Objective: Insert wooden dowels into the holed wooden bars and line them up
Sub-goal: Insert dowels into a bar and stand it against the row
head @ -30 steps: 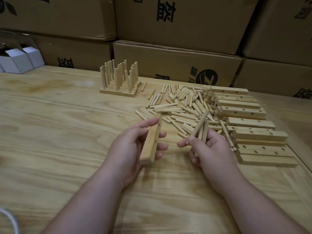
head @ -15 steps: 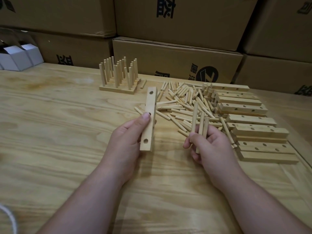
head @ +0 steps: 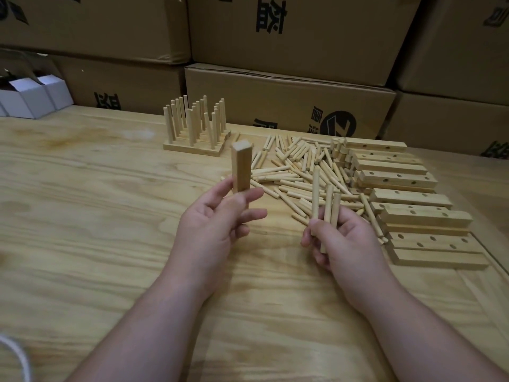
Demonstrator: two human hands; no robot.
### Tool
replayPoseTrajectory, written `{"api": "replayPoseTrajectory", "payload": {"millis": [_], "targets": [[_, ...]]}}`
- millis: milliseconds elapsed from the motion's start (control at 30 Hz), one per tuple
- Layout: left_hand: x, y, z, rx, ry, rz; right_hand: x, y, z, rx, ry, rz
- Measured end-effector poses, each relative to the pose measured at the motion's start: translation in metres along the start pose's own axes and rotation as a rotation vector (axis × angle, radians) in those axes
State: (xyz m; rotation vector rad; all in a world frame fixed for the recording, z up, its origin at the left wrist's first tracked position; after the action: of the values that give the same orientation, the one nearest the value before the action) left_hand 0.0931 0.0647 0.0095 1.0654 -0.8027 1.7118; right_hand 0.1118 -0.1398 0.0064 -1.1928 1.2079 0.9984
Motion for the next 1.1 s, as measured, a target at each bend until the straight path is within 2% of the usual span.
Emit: {"api": "replayPoseTrajectory", "payload": {"millis": [133, 200, 367, 467, 600, 800, 1100], "targets": [[0.006, -0.002, -0.015, 0.161, -0.086, 0.077, 0.001, 0.000, -0.001, 0.003, -0.016, 0.020], [0.009, -0.002, -0.017, 0.175, -0.116, 0.103, 0.000, 0.001, -0.001, 0.007, -0.020, 0.020], [0.005, 0.000, -0.011, 0.182, 0.003, -0.030, -0.002, 0.001, 0.000, -0.011, -0.005, -0.003], [-0.008, -0.002, -0.012, 0.223, 0.077, -0.197, -0.002, 0.001, 0.000, -0.012, 0.000, -0.010], [-0.020, 0.004, -0.001, 0.119, 0.131, -0.385, -0.004, 0.003, 0.003, -0.046, 0.021, -0.052], [-0.020, 0.008, 0.004, 0.080, 0.002, -0.367, -0.006, 0.006, 0.007, -0.097, 0.074, -0.109], [-0.019, 0.010, 0.005, 0.049, -0.060, -0.332, -0.009, 0.004, -0.002, 0.028, 0.065, -0.160]]}}
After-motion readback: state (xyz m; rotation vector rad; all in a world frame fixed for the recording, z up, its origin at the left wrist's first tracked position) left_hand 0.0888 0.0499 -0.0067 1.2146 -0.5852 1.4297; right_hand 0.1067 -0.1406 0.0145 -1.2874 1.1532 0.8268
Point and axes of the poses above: each hand's wrist, its own y-axis away from the middle knuckle, its own z-axis out of the palm, x = y × z, the point moved 8 cm from there along -y, towards the middle knuckle, and after that the axes turned 11 degrees about x, right-handed, at the moved point
